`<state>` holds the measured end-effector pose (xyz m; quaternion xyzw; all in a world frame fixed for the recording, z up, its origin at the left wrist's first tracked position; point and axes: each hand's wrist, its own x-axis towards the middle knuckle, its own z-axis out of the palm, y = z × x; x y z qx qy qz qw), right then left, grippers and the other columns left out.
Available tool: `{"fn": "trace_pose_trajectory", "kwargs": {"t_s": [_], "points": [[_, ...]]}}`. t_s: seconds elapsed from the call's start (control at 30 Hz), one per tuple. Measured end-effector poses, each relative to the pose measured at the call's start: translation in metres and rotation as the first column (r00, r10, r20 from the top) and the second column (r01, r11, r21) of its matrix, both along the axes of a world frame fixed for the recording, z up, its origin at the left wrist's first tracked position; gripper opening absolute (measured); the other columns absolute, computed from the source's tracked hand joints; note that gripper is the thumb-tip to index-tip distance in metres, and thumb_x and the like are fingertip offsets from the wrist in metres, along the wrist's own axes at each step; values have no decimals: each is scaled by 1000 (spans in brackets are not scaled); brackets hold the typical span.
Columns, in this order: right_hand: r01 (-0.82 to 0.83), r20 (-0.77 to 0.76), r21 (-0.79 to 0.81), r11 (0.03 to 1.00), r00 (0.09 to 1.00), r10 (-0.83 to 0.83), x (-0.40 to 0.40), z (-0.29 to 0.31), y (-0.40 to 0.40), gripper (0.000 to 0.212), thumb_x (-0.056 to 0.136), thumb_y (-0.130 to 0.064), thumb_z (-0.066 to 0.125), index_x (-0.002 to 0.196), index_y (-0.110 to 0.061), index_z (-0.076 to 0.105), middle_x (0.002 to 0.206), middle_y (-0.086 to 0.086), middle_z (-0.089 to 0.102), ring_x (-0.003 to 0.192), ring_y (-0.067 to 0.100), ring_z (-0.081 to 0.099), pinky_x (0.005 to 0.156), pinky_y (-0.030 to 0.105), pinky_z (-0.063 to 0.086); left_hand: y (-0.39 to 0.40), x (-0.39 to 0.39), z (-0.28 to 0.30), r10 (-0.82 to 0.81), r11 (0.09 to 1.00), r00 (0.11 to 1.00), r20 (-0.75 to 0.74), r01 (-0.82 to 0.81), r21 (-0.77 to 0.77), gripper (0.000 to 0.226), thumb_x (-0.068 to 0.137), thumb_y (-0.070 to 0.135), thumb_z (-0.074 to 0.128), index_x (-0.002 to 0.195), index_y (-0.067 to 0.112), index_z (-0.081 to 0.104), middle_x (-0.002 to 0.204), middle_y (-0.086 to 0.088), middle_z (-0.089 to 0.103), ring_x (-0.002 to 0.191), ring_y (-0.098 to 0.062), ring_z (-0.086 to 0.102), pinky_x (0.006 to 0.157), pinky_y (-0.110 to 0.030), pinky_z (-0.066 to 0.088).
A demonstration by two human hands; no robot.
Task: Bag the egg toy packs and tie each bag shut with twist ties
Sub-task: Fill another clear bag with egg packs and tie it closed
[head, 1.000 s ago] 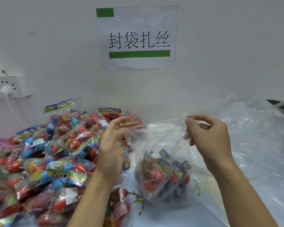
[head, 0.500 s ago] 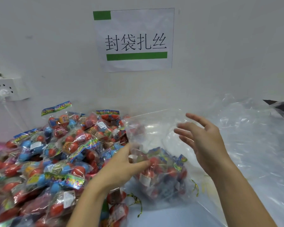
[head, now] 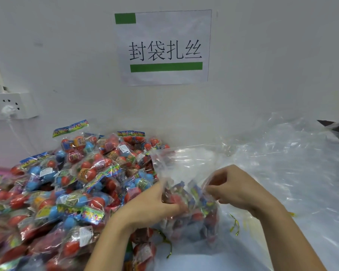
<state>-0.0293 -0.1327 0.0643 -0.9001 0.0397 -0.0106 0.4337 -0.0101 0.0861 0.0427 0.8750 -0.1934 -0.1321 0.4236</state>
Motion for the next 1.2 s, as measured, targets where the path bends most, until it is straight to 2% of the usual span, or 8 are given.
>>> {"fn": "trace_pose_trajectory", "kwargs": {"t_s": [0.17,0.33,0.43,0.53,0.67,0.9,1.07,1.2], "points": [[187,152,119,975,967,-204,9,-5,4,18,90,-12,66,74,-17,72,68,-1,74,63,12,73,56,23,49,5,4,-2,11,1000,996,-92,-10,17,48,87,39,74,128,33,50,122,16,65,113,-7,61,106,-35,44],[210,184,196,958,951,-247,10,-6,6,15,92,-12,63,79,-16,71,71,0,74,63,18,73,60,32,59,4,4,0,65,980,997,-29,-70,-184,36,82,28,80,111,27,59,96,14,74,85,4,69,66,-7,48],[215,204,302,929,937,-284,10,-3,4,16,93,-13,61,81,-16,71,73,1,73,60,12,72,46,18,49,3,0,7,43,942,998,-35,-52,-331,50,80,37,76,122,30,50,93,17,75,86,4,70,66,-4,47],[198,190,236,951,951,-245,9,-5,3,15,91,-19,62,79,-19,71,75,-2,72,69,15,71,52,21,46,-2,-5,10,53,954,999,-7,-53,-296,53,81,44,71,128,36,47,82,15,74,77,13,66,60,0,44],[213,192,205,955,948,-253,10,-4,-4,16,90,-20,64,76,-20,72,78,-3,72,74,15,68,56,22,43,-4,-2,8,159,923,985,65,-125,-365,59,67,61,67,121,45,53,119,22,61,105,6,62,75,-10,46],[190,304,233,954,918,-257,9,-1,-2,16,88,-18,64,75,-22,71,70,-6,71,72,16,70,58,22,44,-12,2,5,190,893,971,145,-110,-436,24,96,20,61,118,31,61,119,15,67,101,5,65,76,-7,49],[164,327,203,965,918,-225,10,-4,4,18,91,-18,64,75,-23,70,70,-7,70,71,12,70,60,19,44,-16,-1,6,220,872,949,226,-87,-482,24,93,18,66,117,21,63,114,7,69,108,-8,65,95,-27,54],[176,378,269,947,885,-271,13,-4,5,19,92,-18,63,76,-23,70,71,-8,69,70,12,68,62,21,48,-20,-3,8,251,817,928,274,-51,-575,17,89,13,69,104,17,63,104,1,69,96,-3,67,78,-14,53]]}}
